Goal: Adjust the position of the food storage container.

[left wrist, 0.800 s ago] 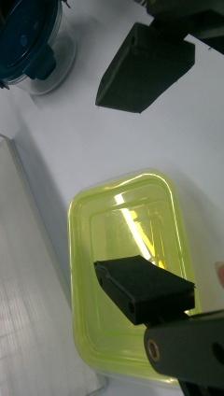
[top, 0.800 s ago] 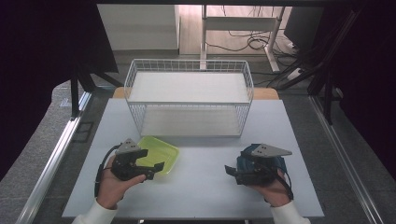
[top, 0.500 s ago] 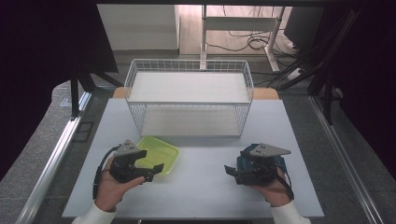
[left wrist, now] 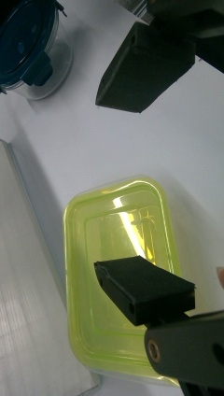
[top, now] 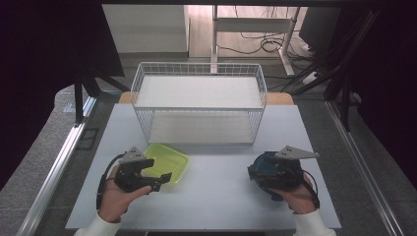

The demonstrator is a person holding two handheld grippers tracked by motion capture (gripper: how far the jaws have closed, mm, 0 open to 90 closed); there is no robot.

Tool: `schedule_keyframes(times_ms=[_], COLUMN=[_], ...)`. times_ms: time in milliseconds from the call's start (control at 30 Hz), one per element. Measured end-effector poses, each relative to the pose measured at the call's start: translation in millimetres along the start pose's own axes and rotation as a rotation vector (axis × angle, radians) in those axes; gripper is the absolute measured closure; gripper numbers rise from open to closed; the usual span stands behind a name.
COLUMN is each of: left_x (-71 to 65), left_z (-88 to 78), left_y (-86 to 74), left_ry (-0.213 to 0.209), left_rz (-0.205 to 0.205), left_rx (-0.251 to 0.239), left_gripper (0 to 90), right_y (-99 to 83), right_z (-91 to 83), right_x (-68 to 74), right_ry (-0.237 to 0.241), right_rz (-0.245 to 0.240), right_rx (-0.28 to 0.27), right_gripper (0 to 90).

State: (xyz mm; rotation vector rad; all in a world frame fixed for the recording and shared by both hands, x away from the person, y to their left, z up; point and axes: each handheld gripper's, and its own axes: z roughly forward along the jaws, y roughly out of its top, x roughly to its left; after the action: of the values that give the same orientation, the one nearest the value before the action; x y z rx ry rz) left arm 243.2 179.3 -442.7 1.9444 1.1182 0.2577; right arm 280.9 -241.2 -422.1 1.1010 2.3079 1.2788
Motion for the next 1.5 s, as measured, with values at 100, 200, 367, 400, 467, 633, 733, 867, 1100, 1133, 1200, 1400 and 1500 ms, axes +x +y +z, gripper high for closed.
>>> schedule_keyframes(times_ms=[100,200,367,400,467,633,733,867,1100,1133,1200,1400,1500], left_x=[1.9,2.0,2.8,3.5,3.7,4.4,4.1,3.7,3.8,4.0,4.0,2.5,1.7], left_z=[0.4,0.6,-0.1,-1.2,-1.5,-1.8,-2.5,-3.9,-2.1,-1.5,-0.1,1.5,1.8], left_y=[-0.7,-0.7,-0.6,-0.6,-0.5,-0.6,-0.5,-0.2,-0.8,-1.0,-1.4,-1.2,-0.9], left_ry=[0.000,0.003,0.006,0.010,0.011,0.013,0.020,0.022,0.019,0.018,0.018,0.015,0.016], left_rz=[-0.007,-0.007,-0.008,-0.004,-0.003,-0.001,0.000,0.003,0.010,0.010,0.010,0.015,0.018], left_rx=[0.006,0.003,0.000,0.000,-0.001,0.001,-0.010,-0.009,0.004,0.008,0.015,0.023,0.021], left_gripper=[18.9,18.4,17.9,18.0,18.0,18.0,18.3,18.4,18.6,18.6,18.6,18.7,18.8], right_y=[1.6,3.0,4.9,4.8,4.3,2.6,0.7,-2.3,-6.1,-6.1,-9.4,-14.8,-13.2], right_z=[-4.8,-9.9,-16.6,-19.2,-22.2,-27.7,-30.1,-33.2,-39.4,-39.4,-38.4,-31.2,-19.9], right_x=[-9.2,-16.9,-26.5,-31.0,-36.7,-48.7,-57.1,-67.8,-85.7,-85.7,-92.7,-108.5,-117.6], right_ry=[-0.023,-0.046,-0.089,-0.106,-0.116,-0.179,-0.242,-0.269,-0.317,-0.317,-0.330,-0.334,-0.347], right_rz=[0.013,0.019,0.013,0.023,0.035,0.060,0.065,0.087,0.109,0.109,0.103,0.103,0.084], right_rx=[-0.003,-0.003,0.013,0.015,0.015,0.037,0.062,0.074,0.117,0.117,0.152,0.196,0.241], right_gripper=[27.9,30.1,34.0,35.5,37.6,50.5,61.7,70.2,85.4,85.4,88.9,89.2,89.2])
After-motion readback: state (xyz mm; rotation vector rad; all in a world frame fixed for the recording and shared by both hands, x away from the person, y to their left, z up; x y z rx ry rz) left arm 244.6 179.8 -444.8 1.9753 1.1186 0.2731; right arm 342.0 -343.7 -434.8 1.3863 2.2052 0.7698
